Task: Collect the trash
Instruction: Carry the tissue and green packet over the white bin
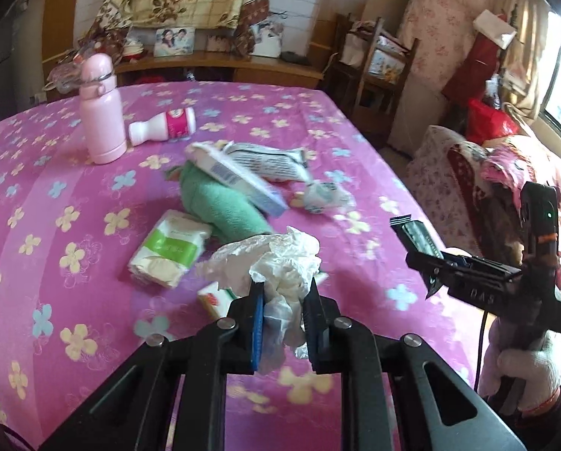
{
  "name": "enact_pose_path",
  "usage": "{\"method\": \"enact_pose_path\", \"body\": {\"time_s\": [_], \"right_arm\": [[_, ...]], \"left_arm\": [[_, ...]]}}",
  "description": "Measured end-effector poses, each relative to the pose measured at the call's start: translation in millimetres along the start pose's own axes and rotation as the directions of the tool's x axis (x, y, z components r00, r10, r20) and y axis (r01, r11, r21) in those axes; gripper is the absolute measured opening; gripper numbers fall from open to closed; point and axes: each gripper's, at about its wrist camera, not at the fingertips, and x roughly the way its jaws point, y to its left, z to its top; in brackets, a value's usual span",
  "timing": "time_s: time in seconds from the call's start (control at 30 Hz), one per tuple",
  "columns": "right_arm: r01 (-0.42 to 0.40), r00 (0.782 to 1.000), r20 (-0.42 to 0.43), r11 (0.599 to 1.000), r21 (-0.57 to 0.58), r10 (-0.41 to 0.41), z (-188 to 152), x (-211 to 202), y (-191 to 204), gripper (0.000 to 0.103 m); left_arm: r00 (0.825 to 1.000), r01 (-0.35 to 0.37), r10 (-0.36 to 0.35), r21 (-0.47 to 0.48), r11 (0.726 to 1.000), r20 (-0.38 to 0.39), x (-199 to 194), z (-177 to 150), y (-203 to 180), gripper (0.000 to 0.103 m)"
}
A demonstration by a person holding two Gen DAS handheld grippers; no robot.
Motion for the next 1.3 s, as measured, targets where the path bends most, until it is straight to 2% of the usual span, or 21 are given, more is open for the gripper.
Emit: {"method": "enact_pose_path", "body": {"time_s": [0.3, 0.6, 0.87, 1.1, 1.3], "right_arm": [[0.032, 0.998, 0.060, 0.999, 0.021, -0.033, -21.8, -47.9, -14.0, 0.040], [0.111, 0.989, 0.085, 0.989, 0.101, -0.120, -39.7, -87.1, -64.1, 0.040], [0.193, 0.974, 0.075, 0.960, 0.202, -0.212, -57.6, -113.9, -123.9, 0.040], [0.234, 0.964, 0.060, 0.934, 0.271, -0.259, -70.3, -126.3, -163.2, 0.040], [0.248, 0.959, 0.057, 0.918, 0.309, -0.278, -76.6, -132.4, -183.1, 0.040]], "left_arm": [[1.000, 0.028, -0.028, 0.087, 0.996, -0.004, -2.3, -4.7, -52.6, 0.019], [0.996, 0.085, -0.081, 0.185, 0.979, -0.031, 13.7, -8.8, -118.9, 0.019], [0.989, 0.147, -0.134, 0.254, 0.956, -0.070, 35.2, -11.5, -177.4, 0.019], [0.983, 0.177, -0.153, 0.314, 0.933, -0.100, 51.9, -15.4, -220.9, 0.019], [0.981, 0.190, -0.161, 0.340, 0.921, -0.112, 62.0, -15.8, -243.6, 0.019]]}}
